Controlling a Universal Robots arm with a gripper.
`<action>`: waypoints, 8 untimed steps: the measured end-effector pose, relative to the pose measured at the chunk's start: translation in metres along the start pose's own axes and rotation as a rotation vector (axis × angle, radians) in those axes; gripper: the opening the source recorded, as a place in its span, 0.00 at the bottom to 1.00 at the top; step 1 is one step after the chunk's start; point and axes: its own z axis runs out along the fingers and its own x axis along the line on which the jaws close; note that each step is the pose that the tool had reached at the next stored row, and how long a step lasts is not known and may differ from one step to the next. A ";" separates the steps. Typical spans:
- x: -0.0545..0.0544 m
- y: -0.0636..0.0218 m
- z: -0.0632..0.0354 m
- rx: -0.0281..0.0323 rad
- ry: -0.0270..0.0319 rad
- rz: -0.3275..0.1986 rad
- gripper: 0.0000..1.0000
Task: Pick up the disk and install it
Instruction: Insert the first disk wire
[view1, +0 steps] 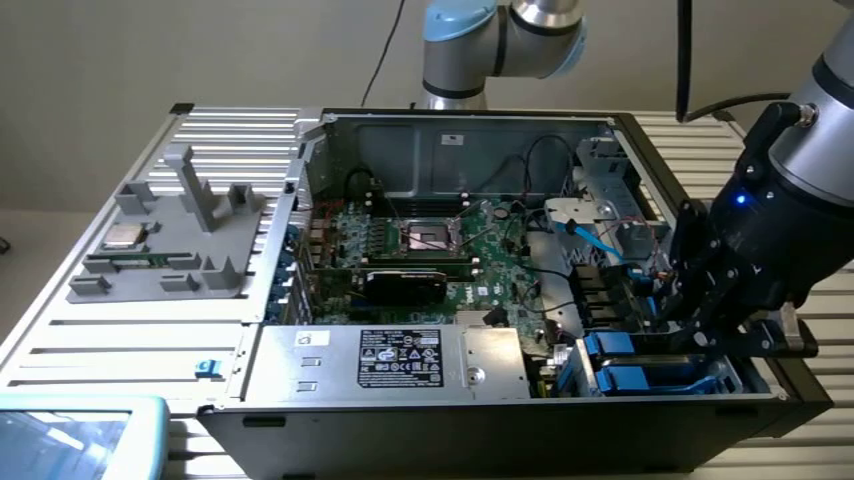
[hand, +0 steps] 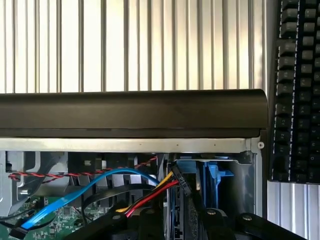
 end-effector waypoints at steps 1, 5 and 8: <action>0.000 -0.0003 -0.0005 -0.0068 0.0001 -0.003 0.34; -0.002 -0.0020 -0.0022 -0.0375 -0.0001 -0.013 0.34; -0.004 -0.0041 -0.0026 -0.0537 -0.0005 -0.019 0.34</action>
